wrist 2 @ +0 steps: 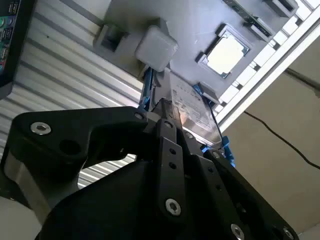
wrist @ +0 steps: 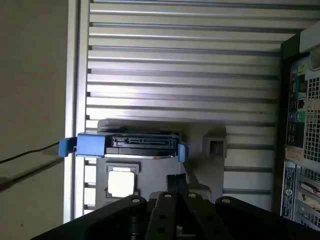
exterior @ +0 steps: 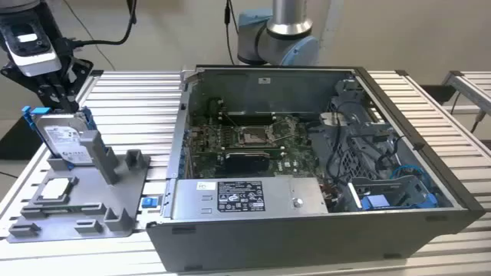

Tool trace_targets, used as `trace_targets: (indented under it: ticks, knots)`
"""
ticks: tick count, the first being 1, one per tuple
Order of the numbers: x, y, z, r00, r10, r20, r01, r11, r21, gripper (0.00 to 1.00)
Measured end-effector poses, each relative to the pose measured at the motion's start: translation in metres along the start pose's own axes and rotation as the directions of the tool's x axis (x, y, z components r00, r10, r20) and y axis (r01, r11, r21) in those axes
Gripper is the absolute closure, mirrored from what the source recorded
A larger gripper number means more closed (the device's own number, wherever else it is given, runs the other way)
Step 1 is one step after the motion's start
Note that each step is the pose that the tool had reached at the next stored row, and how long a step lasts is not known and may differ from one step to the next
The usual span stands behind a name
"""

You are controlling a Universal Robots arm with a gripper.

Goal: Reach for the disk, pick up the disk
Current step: 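Reach for the disk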

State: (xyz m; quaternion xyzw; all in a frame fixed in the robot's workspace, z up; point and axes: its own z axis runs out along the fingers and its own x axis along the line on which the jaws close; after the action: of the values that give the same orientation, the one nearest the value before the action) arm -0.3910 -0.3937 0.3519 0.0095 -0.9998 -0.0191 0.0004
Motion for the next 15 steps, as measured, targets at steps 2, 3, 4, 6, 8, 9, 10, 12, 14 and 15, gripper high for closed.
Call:
trace_targets:
  ticks: [2,3,4,6,8,9,10,12,14,15]
  knots:
    - [0.0,0.0,0.0,1.0,0.0,0.0,0.0,1.0,0.0,1.0]
    - [0.0,0.0,0.0,1.0,0.0,0.0,0.0,1.0,0.0,1.0]
    - [0.0,0.0,0.0,1.0,0.0,0.0,0.0,1.0,0.0,1.0]
    - [0.0,0.0,0.0,1.0,0.0,0.0,0.0,1.0,0.0,1.0]
    - [0.0,0.0,0.0,1.0,0.0,0.0,0.0,1.0,0.0,1.0]
    - [0.0,0.0,0.0,1.0,0.0,0.0,0.0,1.0,0.0,1.0]
    - [0.0,0.0,0.0,1.0,0.0,-0.0001,0.0,1.0,0.0,1.0]
    - [0.0,0.0,0.0,1.0,0.0,0.0,0.0,1.0,0.0,1.0]
    - [0.0,0.0006,0.0,1.0,0.0,0.0,0.0,1.0,0.0001,1.0]
    - [0.0,0.0022,0.0,1.0,0.0,-0.0001,0.0,1.0,0.0,1.0]
